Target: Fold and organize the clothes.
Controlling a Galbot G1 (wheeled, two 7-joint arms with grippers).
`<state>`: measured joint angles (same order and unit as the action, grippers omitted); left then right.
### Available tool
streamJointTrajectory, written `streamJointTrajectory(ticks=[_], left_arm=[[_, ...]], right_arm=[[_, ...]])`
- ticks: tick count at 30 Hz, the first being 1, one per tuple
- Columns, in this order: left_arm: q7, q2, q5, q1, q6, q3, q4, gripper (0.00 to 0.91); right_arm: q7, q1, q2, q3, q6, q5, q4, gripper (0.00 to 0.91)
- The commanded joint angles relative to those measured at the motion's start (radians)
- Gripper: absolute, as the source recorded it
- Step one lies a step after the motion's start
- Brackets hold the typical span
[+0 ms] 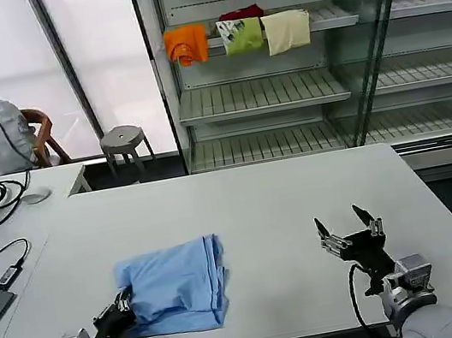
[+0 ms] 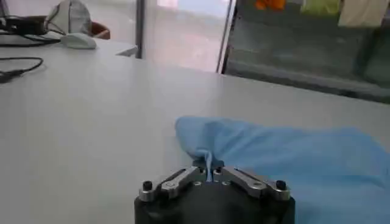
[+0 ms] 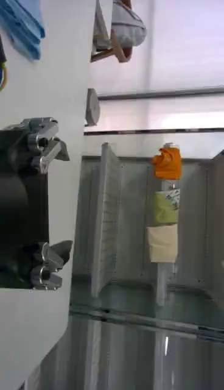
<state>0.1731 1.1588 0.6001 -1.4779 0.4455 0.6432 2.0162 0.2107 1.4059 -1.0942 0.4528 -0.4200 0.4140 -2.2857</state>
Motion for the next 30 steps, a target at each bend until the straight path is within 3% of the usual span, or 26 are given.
streamJointTrajectory(ticks=[1, 4, 7, 11, 13, 16, 18, 21, 23, 25, 30], left_arm=[[-0.116, -0.262, -0.062, -0.051, 0.019, 0.339, -0.012, 0.0], [-0.188, -0.383, -0.086, -0.103, 0.027, 0.565, -0.07, 0.0], [-0.287, -0.457, -0.158, -0.176, 0.026, 0.78, -0.097, 0.0], [-0.349, -0.442, -0.225, -0.253, 0.073, 0.92, 0.023, 0.0], [-0.355, -0.381, -0.27, -0.251, 0.073, 0.852, 0.138, 0.0], [-0.337, -0.236, -0.363, -0.237, 0.064, 0.631, 0.335, 0.0], [-0.275, -0.126, -0.593, -0.217, 0.033, 0.221, 0.407, 0.0], [-0.217, 0.016, -0.822, -0.218, -0.082, -0.192, 0.429, 0.0], [-0.221, 0.071, -0.925, -0.2, -0.136, -0.395, 0.383, 0.0], [-0.228, 0.115, -0.951, -0.168, -0.143, -0.503, 0.334, 0.0], [-0.257, 0.155, -0.968, -0.036, -0.179, -0.593, 0.212, 0.0]], right_arm=[[0.0, -0.002, -0.002, -0.013, 0.002, -0.001, -0.01, 0.907], [-0.002, -0.013, 0.0, -0.015, 0.004, 0.008, -0.017, 0.907], [-0.002, -0.038, -0.005, -0.025, 0.006, 0.021, -0.017, 0.907], [-0.002, -0.061, -0.01, -0.053, 0.01, 0.02, -0.019, 0.907], [-0.002, -0.061, -0.01, -0.058, 0.011, 0.019, -0.023, 0.907], [-0.002, -0.032, -0.011, -0.031, 0.013, 0.015, -0.032, 0.907], [-0.003, -0.011, -0.013, -0.006, 0.016, 0.012, -0.027, 0.907], [-0.004, 0.028, -0.008, 0.028, 0.018, 0.007, -0.036, 0.907], [-0.005, 0.042, -0.006, 0.049, 0.019, 0.005, -0.039, 0.907], [-0.005, 0.062, -0.009, 0.074, 0.02, 0.004, -0.047, 0.907], [-0.006, 0.11, -0.008, 0.118, 0.022, -0.001, -0.067, 0.907]])
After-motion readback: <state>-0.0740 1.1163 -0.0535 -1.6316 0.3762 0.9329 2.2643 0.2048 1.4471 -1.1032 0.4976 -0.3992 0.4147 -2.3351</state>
